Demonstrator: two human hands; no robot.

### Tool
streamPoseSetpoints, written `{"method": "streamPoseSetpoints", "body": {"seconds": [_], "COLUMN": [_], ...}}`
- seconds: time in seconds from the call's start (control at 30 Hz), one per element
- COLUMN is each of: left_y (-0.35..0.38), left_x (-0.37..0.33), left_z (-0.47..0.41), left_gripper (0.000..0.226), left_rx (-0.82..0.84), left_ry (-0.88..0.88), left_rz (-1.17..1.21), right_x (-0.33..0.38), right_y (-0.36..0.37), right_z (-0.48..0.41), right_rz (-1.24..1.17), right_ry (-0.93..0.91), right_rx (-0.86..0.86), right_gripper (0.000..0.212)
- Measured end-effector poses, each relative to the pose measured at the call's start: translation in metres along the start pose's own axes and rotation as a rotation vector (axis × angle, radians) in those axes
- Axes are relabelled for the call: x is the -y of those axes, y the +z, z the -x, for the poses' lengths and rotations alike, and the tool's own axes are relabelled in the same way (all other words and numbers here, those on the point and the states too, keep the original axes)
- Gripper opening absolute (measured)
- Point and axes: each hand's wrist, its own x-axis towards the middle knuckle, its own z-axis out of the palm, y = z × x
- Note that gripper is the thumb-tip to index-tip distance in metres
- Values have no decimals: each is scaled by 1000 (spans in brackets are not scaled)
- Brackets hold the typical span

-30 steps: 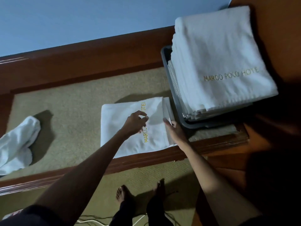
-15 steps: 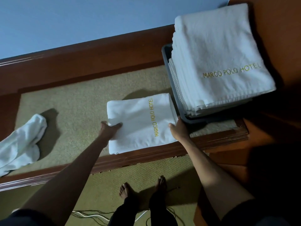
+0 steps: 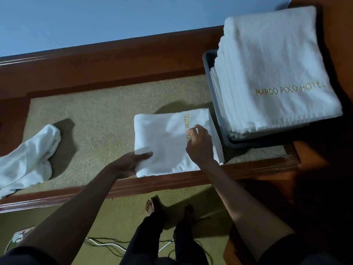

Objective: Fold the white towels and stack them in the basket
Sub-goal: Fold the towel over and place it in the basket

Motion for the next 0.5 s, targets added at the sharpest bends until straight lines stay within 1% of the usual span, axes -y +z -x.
{"method": "streamPoseSetpoints", "body": {"seconds": [0.07,0.13,0.23,0.3,0.37,0.4,0.5], "left_y": [-3,-15,-51,-74,-92,-99,-105], "left_x": [-10,-27,-71,-110,-150,-170,-223], "left_z": [2,5,1,-5,-20,-30,-66], "left_gripper": [41,41,45,56,71,74,70], "left_rx": [35,50,10,-67,-188,-246,-382], "left_ry": [17,27,29,32,52,60,137], "left_rz": [-53,-202,-469,-678,-929,-1037,-1324], "right_x": [14,30,47,56,64,68,81], "right_y": [7,11,19,26,37,44,64], "right_z": [-10,-23,-49,-70,-91,-101,-135], "right_rz": [-73,-137,-154,-174,-156,-147,-142], "right_ry": [-28,-9,14,41,4,-19,13], "right_rx": [15,63,93,71,31,17,-2], "right_gripper": [32,38,46,47,45,44,44]}}
